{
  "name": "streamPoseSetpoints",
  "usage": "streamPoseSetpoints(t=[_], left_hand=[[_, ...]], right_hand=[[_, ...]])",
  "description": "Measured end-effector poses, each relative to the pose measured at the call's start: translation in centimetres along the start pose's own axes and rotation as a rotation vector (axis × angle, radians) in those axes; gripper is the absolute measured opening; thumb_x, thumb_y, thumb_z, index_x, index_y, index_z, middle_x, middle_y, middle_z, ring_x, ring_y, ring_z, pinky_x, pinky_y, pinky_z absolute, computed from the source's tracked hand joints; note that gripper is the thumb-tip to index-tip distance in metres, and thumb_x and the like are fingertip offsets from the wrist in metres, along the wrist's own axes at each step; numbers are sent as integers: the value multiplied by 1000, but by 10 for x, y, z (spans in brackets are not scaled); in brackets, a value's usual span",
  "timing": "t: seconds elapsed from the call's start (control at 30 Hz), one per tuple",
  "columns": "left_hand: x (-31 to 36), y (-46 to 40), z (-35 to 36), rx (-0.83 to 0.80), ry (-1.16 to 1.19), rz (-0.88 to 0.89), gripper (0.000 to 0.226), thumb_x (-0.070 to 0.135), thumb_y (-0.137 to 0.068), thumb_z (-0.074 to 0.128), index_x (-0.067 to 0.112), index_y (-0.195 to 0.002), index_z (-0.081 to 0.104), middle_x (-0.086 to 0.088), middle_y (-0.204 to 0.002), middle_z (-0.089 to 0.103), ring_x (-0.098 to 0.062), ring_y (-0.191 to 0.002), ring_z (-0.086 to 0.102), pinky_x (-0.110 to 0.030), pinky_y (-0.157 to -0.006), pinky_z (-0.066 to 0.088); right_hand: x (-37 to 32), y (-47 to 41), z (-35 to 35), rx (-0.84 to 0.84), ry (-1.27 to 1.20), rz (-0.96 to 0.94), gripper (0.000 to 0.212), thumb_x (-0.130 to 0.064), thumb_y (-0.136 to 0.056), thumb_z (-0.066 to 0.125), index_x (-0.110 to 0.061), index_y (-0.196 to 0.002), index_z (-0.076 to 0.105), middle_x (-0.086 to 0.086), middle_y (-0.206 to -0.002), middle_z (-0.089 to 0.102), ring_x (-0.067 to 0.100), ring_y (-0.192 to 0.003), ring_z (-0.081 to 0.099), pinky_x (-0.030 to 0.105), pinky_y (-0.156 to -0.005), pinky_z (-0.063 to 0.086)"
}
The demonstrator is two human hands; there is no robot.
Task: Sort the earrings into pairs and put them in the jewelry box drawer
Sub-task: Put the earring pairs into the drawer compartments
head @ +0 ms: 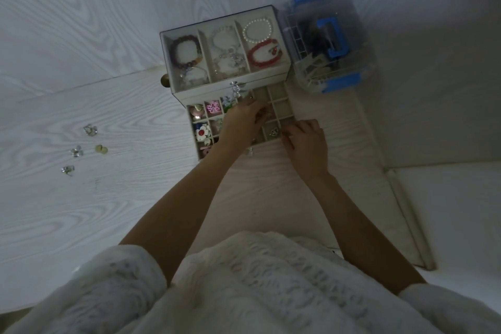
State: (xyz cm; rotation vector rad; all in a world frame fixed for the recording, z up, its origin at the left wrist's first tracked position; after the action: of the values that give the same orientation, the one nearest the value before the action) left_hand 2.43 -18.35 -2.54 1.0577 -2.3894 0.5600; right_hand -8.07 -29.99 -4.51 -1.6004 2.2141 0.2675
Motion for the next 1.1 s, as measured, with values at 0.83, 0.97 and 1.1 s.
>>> streamPoseSetpoints(t=[0.83, 0.97, 1.1], left_hand=[[-240, 258, -181, 452, 143, -1052, 48, 23, -83, 66, 17, -127, 48, -5, -121, 52, -18, -87, 58, -28, -77, 48], [-262, 245, -184, 360, 93, -994, 54, 26, -80, 69, 14, -128, 48, -11, -122, 51, -23, -100, 55, -30, -84, 44], [-272, 237, -190, 317, 17, -904, 25, 17, -81, 67, 12, -105, 67, -10, -104, 61, -25, -90, 61, -23, -76, 40]], right_hand=[[-321, -39, 148, -512, -179, -565, 29, -7, -88, 55, -11, -115, 62, 11, -112, 60, 27, -100, 55, 37, -80, 50], [-351, -44, 170, -512, -7, -666, 36, -8, -90, 50, -13, -125, 54, 12, -125, 52, 31, -112, 43, 40, -87, 47], [-351, -42, 180, -536, 61, -681, 27, -5, -88, 53, -9, -114, 60, 12, -115, 53, 30, -107, 43, 43, -78, 51]])
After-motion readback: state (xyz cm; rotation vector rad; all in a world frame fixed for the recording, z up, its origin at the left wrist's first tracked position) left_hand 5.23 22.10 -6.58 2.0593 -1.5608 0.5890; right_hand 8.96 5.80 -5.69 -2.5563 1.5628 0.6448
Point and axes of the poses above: each hand's wrist, its own y-axis away from the middle knuckle, its own z-axis out of the palm, x = y × z, the point moved 3 cm from there along -y, towards the middle knuckle
